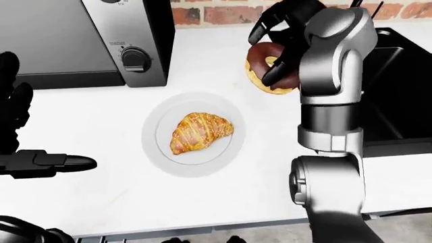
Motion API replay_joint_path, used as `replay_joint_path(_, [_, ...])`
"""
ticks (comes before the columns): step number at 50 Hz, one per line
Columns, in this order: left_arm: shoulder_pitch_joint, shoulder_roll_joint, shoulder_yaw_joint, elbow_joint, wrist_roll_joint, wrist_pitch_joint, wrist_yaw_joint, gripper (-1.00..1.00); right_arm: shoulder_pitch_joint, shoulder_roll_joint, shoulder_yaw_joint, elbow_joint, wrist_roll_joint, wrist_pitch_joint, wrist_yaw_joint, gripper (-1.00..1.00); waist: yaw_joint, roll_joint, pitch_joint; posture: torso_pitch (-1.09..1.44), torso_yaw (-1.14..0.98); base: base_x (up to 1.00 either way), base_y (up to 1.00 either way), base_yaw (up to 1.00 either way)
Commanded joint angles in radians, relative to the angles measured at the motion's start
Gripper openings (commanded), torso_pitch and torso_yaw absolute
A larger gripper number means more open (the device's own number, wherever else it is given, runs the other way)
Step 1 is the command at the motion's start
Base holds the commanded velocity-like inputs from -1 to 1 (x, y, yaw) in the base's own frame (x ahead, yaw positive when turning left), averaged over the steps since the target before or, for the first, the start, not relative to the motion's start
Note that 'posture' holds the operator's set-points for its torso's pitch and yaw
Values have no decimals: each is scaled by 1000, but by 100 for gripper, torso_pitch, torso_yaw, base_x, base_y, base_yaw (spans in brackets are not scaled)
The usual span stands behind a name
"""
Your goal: Place the pastries on the plates.
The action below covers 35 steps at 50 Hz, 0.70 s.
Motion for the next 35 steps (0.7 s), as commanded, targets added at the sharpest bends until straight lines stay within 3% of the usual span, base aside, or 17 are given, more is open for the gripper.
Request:
replay_joint_path(1, [-16,20,0,-13,-12,-2,23,100,-27,-3,-13,-58,32,40,-53,-100,0,-1,-30,23,0,0,0,0])
replay_joint_path(10, [-6,14,-7,-13,-47,-5,59,100,28,86,-25,-263,164,242,-253,-100,2,0,-33,23,0,0,0,0])
replay_joint_path(17, [-19,32,-12,-13,-51,18,69,100,-38,107,-47,-366,301,472,-468,-100,7,4,-29,23,0,0,0,0])
replay_joint_path(21, [-24,45,-22,-13,-53,37,74,100,-65,114,-83,-374,406,524,-607,-100,9,3,-32,21,0,0,0,0])
replay_joint_path(22, [-25,48,-23,-13,-52,40,74,100,-59,104,-75,-380,434,531,-622,-100,9,3,-34,20,0,0,0,0])
replay_joint_path(23, [-27,52,-24,-13,-52,44,73,100,-65,118,-106,-388,467,530,-672,-100,10,2,-37,20,0,0,0,0])
replay_joint_path(24, [-28,53,-24,-13,-53,47,75,100,-59,101,-93,-392,495,534,-686,-100,10,2,-41,19,0,0,0,0])
replay_joint_path(25, [-25,53,-26,-13,-56,47,79,100,-64,112,-116,-401,530,527,-729,-100,10,0,-45,18,0,0,0,0])
replay_joint_path(30, [-29,80,-48,-13,-72,78,98,100,-95,80,-99,-406,655,555,-841,-100,10,1,-69,13,0,0,0,0])
replay_joint_path(35, [-24,77,-53,-13,-81,79,110,100,-58,75,-95,-471,744,578,-917,-100,11,0,-94,8,0,0,0,0])
